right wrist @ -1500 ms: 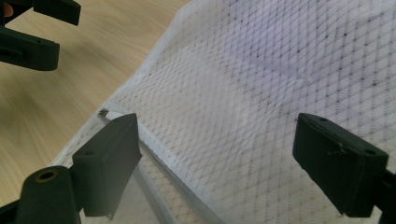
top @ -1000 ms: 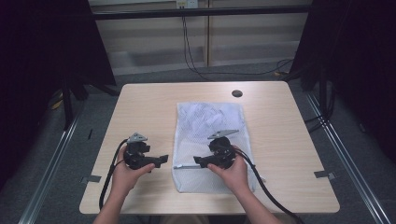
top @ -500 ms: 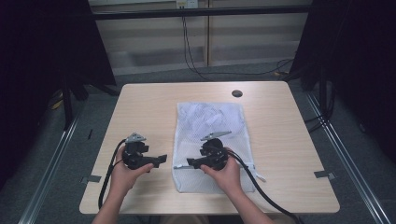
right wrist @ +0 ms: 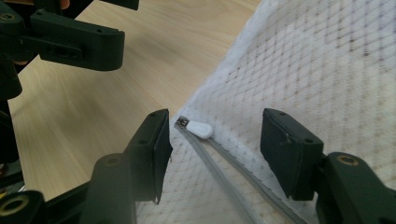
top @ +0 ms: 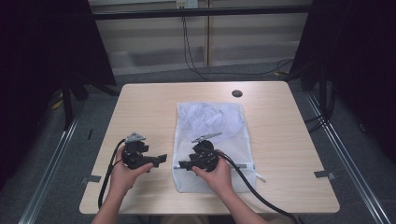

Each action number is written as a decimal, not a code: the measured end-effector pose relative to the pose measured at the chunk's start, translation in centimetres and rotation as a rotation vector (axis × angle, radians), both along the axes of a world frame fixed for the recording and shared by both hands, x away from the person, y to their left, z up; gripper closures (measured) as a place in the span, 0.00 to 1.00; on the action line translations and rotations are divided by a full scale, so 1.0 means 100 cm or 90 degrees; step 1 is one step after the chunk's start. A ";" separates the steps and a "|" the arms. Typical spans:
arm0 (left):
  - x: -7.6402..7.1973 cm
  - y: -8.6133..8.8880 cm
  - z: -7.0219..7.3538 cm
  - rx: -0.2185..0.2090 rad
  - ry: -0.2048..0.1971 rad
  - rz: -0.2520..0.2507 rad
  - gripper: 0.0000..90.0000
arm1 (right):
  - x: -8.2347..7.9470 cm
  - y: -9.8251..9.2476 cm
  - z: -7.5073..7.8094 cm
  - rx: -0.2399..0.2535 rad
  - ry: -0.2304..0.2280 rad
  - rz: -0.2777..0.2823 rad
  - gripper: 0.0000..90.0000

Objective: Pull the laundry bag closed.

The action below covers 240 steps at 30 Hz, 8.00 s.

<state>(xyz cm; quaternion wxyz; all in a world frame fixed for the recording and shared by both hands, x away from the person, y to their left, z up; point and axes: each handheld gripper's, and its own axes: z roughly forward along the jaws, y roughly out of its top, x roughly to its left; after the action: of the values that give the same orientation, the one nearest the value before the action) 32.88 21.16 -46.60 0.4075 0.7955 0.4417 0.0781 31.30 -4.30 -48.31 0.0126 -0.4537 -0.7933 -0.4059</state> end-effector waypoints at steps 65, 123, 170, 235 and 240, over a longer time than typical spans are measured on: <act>0.001 0.008 0.001 -0.004 0.010 0.008 0.09 | 0.014 0.036 -0.014 0.001 0.110 0.004 0.93; -0.007 -0.026 -0.019 -0.080 0.116 -0.106 0.10 | 0.017 0.002 0.023 0.085 0.093 -0.035 0.96; -0.006 -0.048 -0.031 -0.173 0.188 -0.147 0.83 | 0.012 0.005 0.027 0.101 0.090 -0.026 0.96; -0.005 -0.045 -0.027 -0.198 0.236 -0.102 0.98 | 0.011 -0.020 0.020 0.111 0.113 -0.023 0.97; -0.005 -0.046 -0.027 -0.200 0.238 -0.098 0.98 | 0.011 -0.022 0.020 0.110 0.116 -0.021 0.97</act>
<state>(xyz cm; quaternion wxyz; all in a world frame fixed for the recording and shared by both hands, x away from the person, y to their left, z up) 32.33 16.60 -49.28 0.4423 0.7544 0.4539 -0.1711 32.37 -6.49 -46.28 0.1165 -0.4991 -0.7433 -0.4298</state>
